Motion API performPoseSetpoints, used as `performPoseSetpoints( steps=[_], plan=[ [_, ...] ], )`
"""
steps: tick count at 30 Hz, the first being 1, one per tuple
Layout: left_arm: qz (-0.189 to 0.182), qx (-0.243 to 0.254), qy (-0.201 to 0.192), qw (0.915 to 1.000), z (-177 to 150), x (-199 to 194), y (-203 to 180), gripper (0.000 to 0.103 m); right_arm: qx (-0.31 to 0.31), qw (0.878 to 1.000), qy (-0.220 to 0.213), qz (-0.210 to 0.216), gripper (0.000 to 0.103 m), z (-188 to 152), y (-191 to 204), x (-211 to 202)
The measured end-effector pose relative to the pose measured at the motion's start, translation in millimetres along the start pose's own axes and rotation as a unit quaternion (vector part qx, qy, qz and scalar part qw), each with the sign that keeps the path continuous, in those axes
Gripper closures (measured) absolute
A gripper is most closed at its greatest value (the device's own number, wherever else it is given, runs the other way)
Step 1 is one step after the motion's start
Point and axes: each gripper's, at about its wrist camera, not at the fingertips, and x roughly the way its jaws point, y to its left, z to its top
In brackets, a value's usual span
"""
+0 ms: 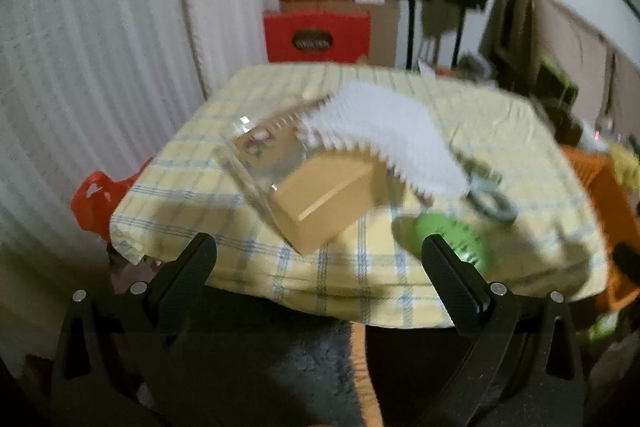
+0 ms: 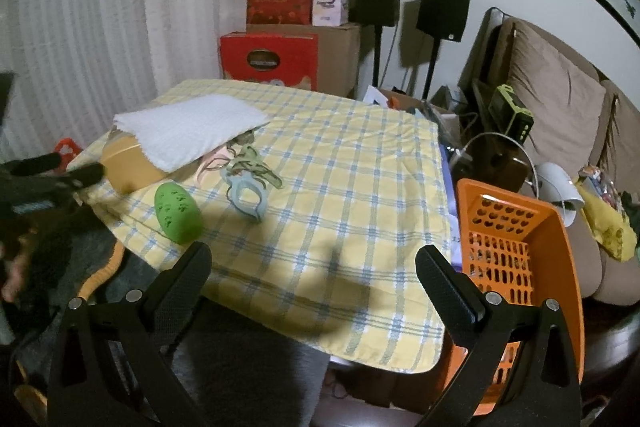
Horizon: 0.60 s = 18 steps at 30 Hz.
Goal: Organize objects
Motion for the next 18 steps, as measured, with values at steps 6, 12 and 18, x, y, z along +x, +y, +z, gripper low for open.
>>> performPoseSetpoints(
  steps=[6,12,18],
  plan=[
    [0.049,0.008,-0.013,0.9987,1,24,-5,0.001,-0.01,1.0,0.006,0.003,0.0,-3,5,5],
    [0.057,-0.023,-0.005,0.9981,10,44,14,0.001,-0.007,1.0,0.01,0.0,0.0,-4,3,8],
    [0.075,-0.021,-0.013,0.9969,28,64,37,0.0,-0.009,1.0,0.016,0.002,0.0,-8,1,14]
  ],
)
